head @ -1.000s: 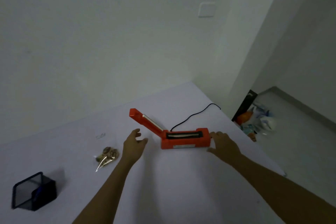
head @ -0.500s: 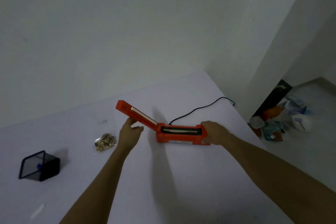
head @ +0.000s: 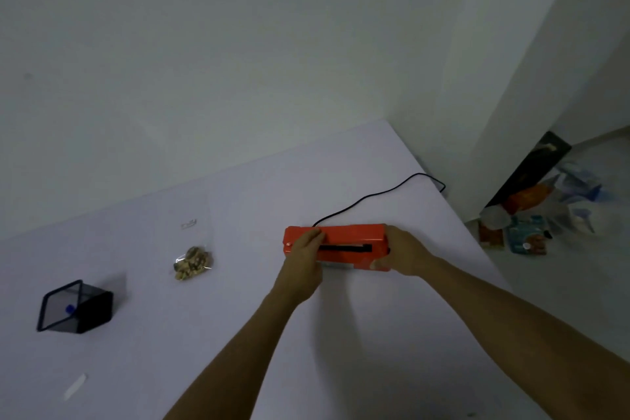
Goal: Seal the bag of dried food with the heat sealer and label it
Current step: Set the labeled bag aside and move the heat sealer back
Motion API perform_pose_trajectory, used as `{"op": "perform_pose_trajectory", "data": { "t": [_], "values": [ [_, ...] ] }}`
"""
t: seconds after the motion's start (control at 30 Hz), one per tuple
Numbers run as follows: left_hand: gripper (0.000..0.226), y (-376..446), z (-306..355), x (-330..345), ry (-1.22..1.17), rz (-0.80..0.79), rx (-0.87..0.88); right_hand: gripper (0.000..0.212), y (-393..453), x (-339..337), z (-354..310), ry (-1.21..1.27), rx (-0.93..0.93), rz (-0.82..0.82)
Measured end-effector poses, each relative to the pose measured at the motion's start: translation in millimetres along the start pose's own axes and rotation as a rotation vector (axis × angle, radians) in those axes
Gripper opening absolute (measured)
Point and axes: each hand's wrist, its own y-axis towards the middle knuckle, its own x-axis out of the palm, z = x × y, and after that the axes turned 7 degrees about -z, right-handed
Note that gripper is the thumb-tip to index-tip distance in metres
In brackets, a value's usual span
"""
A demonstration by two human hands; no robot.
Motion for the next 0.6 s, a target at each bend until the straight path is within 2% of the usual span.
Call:
{"op": "perform_pose_trajectory", "data": {
  "t": [0.13, 0.23, 0.6],
  "values": [
    [0.065, 0.5, -21.1, 6.8, 0.163, 0.07, 0.019, 0.073, 2.0, -0.7, 1.6, 0.035, -0.009, -0.002],
    [0.075, -1.9, -30.6, 5.5, 0.214, 0.033, -0.021, 0.078, 1.7, -0.9, 5.5, 0.058, -0.018, -0.006],
    [0.079, -3.3, -46.0, -0.4, 0.137, 0.133, 0.009, 0.079, 22.4, -3.8, 5.8, 0.026, -0.025, -0.036]
  ]
}}
